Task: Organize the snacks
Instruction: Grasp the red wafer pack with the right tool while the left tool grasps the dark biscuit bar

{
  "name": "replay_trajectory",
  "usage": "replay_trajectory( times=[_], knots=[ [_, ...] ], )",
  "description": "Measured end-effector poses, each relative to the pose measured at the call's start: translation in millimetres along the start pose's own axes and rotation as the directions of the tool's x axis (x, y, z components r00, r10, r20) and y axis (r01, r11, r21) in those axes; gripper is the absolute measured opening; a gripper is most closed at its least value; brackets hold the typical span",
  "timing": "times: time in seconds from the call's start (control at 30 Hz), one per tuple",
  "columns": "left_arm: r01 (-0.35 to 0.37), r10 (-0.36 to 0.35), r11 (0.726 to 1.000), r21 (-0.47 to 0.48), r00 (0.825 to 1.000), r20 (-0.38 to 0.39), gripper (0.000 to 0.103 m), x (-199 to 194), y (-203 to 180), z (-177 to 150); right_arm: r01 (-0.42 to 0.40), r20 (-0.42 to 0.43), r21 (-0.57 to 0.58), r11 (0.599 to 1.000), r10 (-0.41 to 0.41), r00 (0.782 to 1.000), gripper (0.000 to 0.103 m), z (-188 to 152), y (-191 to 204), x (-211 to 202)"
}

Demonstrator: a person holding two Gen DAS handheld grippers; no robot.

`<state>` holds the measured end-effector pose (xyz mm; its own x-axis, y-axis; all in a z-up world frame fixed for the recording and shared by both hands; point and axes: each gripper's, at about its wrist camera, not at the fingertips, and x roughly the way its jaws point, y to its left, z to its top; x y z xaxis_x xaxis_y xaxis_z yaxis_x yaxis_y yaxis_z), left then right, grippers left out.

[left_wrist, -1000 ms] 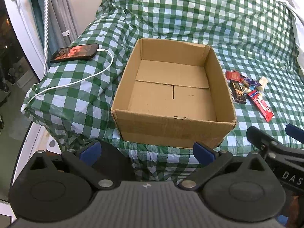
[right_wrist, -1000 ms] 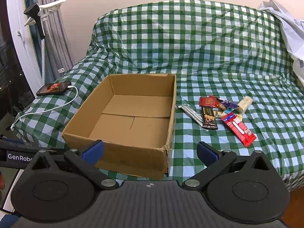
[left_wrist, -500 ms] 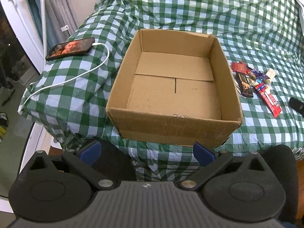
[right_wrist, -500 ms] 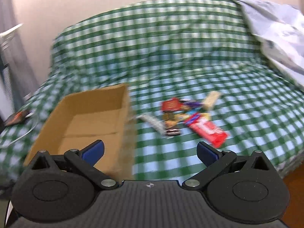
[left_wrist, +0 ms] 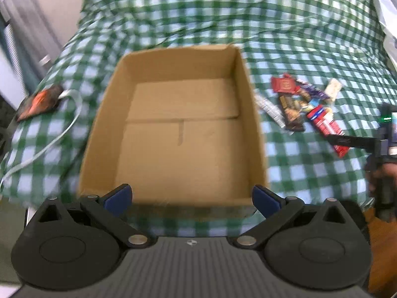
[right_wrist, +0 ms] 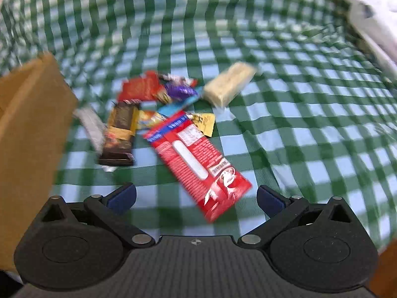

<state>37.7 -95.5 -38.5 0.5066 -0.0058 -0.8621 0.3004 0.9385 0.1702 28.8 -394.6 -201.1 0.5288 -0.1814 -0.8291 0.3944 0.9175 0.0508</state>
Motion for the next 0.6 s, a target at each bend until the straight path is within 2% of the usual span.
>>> replay_trajectory(
  times=[0.17, 0.2, 0.23, 0.27, 0.3, 0.33, 0.37, 0.43, 0.5, 0.6],
  knots=[
    [0.065, -0.064, 0.996, 0.055, 0.997, -0.034, 0.103, 35, -53, 55, 0.014, -0.063, -0.03, 0.999, -0.016, 0.998, 0.103, 15, -3, 61],
    [0.07, -0.068, 0.996, 0.063, 0.997, -0.039, 0.103, 41, -63, 64, 0.018, -0.052, -0.043, 0.999, -0.02, 0.998, 0.101, 15, -2, 66],
    [0.083, -0.08, 0.994, 0.076, 0.996, -0.04, 0.103, 49, -74, 75, 0.01, -0.009, -0.076, 0.997, -0.01, 1.0, 0.083, 13, -1, 63],
    [0.107, -0.104, 0.99, 0.097, 0.994, -0.038, 0.103, 58, -87, 86, -0.013, 0.01, -0.104, 0.995, 0.014, 1.0, 0.072, 12, 1, 60],
    [0.124, -0.119, 0.985, 0.12, 0.992, -0.044, 0.103, 69, -101, 96, -0.015, 0.043, -0.123, 0.992, 0.02, 0.999, 0.055, 9, 0, 54],
    [0.13, -0.124, 0.982, 0.138, 0.991, -0.049, 0.103, 80, -113, 104, 0.002, 0.051, -0.129, 0.992, 0.005, 0.999, 0.05, 8, -3, 51],
    [0.138, -0.13, 0.976, 0.167, 0.99, -0.055, 0.103, 94, -128, 113, 0.001, 0.044, -0.11, 0.994, 0.003, 0.999, 0.049, 7, -8, 48],
    [0.15, -0.135, 0.964, 0.221, 0.987, -0.081, 0.103, 125, -158, 127, 0.003, 0.037, 0.002, 1.0, -0.003, 0.999, 0.049, 3, -30, 38],
    [0.169, -0.138, 0.953, 0.251, 0.981, -0.137, 0.103, 162, -185, 136, 0.028, 0.047, 0.105, 0.994, -0.034, 0.998, 0.049, -3, -50, 26],
    [0.136, -0.088, 0.957, 0.255, 0.978, -0.19, 0.103, 207, -208, 144, 0.026, 0.051, 0.228, 0.973, -0.039, 0.998, 0.049, -14, -75, 18]
  ],
)
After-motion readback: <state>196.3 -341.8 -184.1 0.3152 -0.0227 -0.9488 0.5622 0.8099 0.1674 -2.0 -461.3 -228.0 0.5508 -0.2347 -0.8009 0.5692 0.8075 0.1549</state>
